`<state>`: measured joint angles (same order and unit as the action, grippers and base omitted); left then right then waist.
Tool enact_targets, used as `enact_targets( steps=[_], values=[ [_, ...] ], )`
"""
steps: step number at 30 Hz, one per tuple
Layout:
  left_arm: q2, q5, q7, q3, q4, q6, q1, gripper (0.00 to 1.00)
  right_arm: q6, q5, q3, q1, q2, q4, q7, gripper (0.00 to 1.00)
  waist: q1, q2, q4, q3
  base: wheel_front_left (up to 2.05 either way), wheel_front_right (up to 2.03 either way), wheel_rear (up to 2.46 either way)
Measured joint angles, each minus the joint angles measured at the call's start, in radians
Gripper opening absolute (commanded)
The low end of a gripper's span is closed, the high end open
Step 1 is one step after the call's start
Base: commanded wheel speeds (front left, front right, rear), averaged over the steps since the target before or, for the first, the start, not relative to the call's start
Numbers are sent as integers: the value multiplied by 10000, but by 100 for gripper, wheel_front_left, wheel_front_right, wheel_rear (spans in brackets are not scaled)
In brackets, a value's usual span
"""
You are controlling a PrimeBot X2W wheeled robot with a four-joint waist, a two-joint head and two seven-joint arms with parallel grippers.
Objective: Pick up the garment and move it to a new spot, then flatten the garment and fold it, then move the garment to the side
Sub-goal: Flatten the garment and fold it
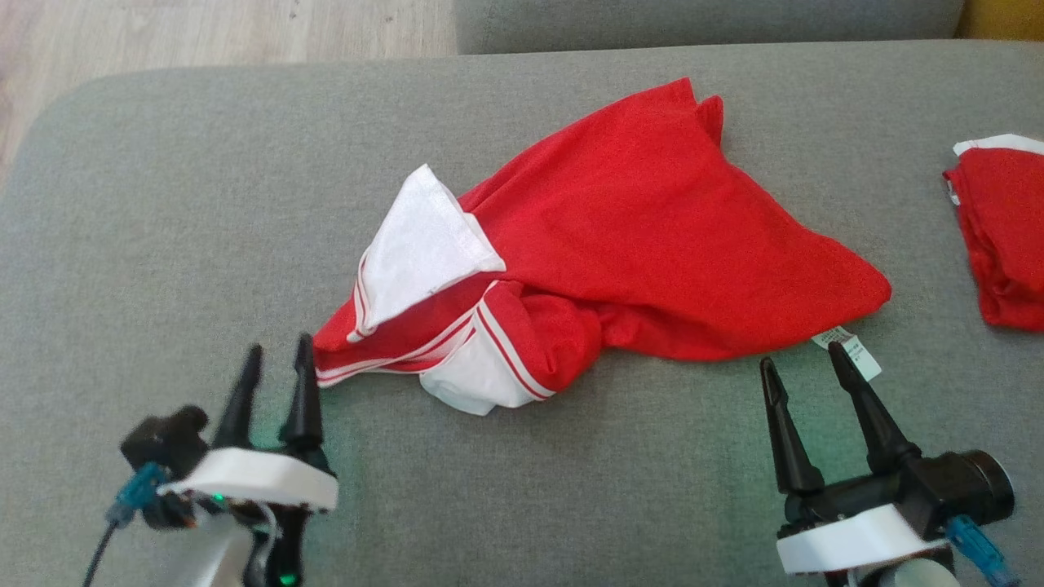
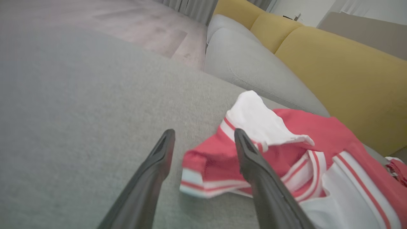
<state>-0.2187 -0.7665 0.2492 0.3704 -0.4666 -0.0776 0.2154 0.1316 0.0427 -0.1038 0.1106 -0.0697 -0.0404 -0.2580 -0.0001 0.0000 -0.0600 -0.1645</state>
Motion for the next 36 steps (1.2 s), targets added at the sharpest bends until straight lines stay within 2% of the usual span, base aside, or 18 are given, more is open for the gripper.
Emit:
enact_targets(
  steps=[5, 6, 7, 8, 11, 16, 21, 27, 36],
  values=[
    [-614, 2439, 2, -309, 1078, 1216, 3, 100, 0, 0, -69, -3, -17, 8, 0, 100, 0, 0, 76, 60, 0, 0, 0],
    [-614, 2439, 2, -309, 1078, 1216, 3, 100, 0, 0, -69, -3, -17, 8, 0, 100, 0, 0, 76, 60, 0, 0, 0],
    [-825, 3271, 17, -104, 1430, 1684, 12, 100, 0, 0, -81, -2, -25, 12, 0, 100, 0, 0, 111, 55, 0, 0, 0],
    [-825, 3271, 17, -104, 1430, 1684, 12, 100, 0, 0, -81, -2, -25, 12, 0, 100, 0, 0, 111, 55, 0, 0, 0],
    [-894, 4282, -274, 719, 1850, 1933, 137, 100, 0, 0, -82, 0, -46, 12, 0, 100, 0, 0, 151, -20, 0, 0, 0],
    [-727, 5774, -1413, 2224, 1716, 1914, 1414, 100, 0, 0, -203, -28, -73, 8, 0, 100, 2, 0, 253, -254, 0, 0, 0],
    [-527, 6792, -2405, 3022, 748, 1923, 2532, 100, 0, 2, -284, -231, -81, 6, 0, 100, 2, 0, 483, -536, 0, 0, 0],
    [-535, 7405, -2832, 3425, -416, 1952, 3031, 100, 0, 2, -265, -415, -128, 6, 0, 100, 2, 0, 744, -897, 0, 0, 0],
    [-343, 7862, -2654, 3674, -1179, 2228, 4072, 100, 0, 2, -336, -620, -128, -2, 0, 100, 3, 0, 1080, -1192, 0, 0, 0]
  ],
)
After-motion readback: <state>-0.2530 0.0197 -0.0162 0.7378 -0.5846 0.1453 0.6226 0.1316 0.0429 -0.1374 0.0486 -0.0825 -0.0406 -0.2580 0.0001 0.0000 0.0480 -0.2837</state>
